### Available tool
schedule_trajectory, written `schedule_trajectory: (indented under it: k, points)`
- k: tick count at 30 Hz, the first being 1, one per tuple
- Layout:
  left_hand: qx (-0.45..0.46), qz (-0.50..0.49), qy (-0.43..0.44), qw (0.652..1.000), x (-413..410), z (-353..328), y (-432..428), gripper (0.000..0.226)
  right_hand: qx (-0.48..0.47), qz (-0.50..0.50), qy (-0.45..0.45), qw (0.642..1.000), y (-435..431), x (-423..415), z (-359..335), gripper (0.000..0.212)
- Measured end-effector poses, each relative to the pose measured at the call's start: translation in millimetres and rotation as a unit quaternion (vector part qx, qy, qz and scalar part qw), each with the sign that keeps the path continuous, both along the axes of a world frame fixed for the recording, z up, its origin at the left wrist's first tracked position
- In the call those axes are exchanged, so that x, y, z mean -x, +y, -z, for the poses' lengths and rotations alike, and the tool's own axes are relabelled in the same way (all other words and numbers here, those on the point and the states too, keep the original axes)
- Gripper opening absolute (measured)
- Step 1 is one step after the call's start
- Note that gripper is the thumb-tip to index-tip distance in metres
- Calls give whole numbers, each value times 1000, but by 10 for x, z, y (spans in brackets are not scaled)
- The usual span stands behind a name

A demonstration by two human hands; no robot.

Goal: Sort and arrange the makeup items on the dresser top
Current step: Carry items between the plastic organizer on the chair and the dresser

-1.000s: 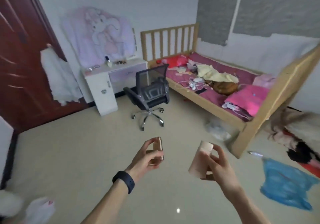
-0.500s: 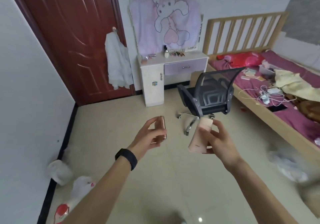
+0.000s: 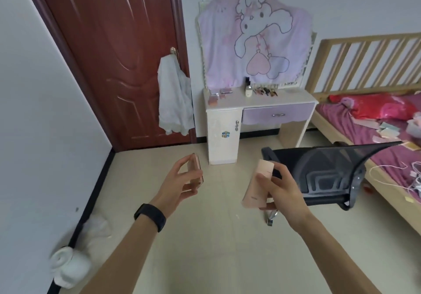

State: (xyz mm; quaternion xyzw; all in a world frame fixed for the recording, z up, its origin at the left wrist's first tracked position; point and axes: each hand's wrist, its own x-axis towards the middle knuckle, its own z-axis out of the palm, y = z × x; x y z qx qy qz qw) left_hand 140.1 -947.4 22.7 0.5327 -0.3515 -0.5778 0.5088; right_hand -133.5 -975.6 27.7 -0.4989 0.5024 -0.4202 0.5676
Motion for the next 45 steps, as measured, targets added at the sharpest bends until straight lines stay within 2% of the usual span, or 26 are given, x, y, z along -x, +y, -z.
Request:
schedule_trajectory:
  k: [6, 11, 18, 22, 29, 34, 39, 40, 43, 45]
  points:
    - [-3, 10, -1, 1000, -440, 125, -1570, 56, 1, 24, 18, 1000, -1390, -408, 193, 28]
    - [7, 58, -13, 998, -660, -10, -2967, 62, 2, 78, 5, 997, -2464, -632, 143, 26]
    - [-33, 108, -11, 994, -491, 179, -4677, 55, -19, 132, -17, 991, -3838, -568, 263, 26]
    - [-52, 97, -26, 994, -311, 421, -5631, 53, -26, 143, -18, 989, -4756, -421, 470, 27]
    - [-75, 49, -70, 994, -92, 609, -6980, 59, -69, 95, 6, 993, -6286, -252, 678, 33]
    - [-105, 26, -66, 992, -122, 760, -7681, 62, -91, 64, 36, 993, -7119, -236, 837, 44]
    - [-132, 17, -43, 990, -226, 1019, -8398, 54, -132, 42, 69, 988, -7931, -292, 1137, 20]
    - [-140, 18, -40, 989, -255, 1081, -8544, 53, -145, 35, 76, 986, -8083, -317, 1203, 21]
    - [-159, 24, -36, 986, -380, 1274, -8995, 52, -179, 14, 113, 977, -8541, -404, 1464, 47]
    - [-179, 27, -34, 983, -467, 1377, -9278, 51, -200, 29, 147, 968, -8817, -455, 1648, 51]
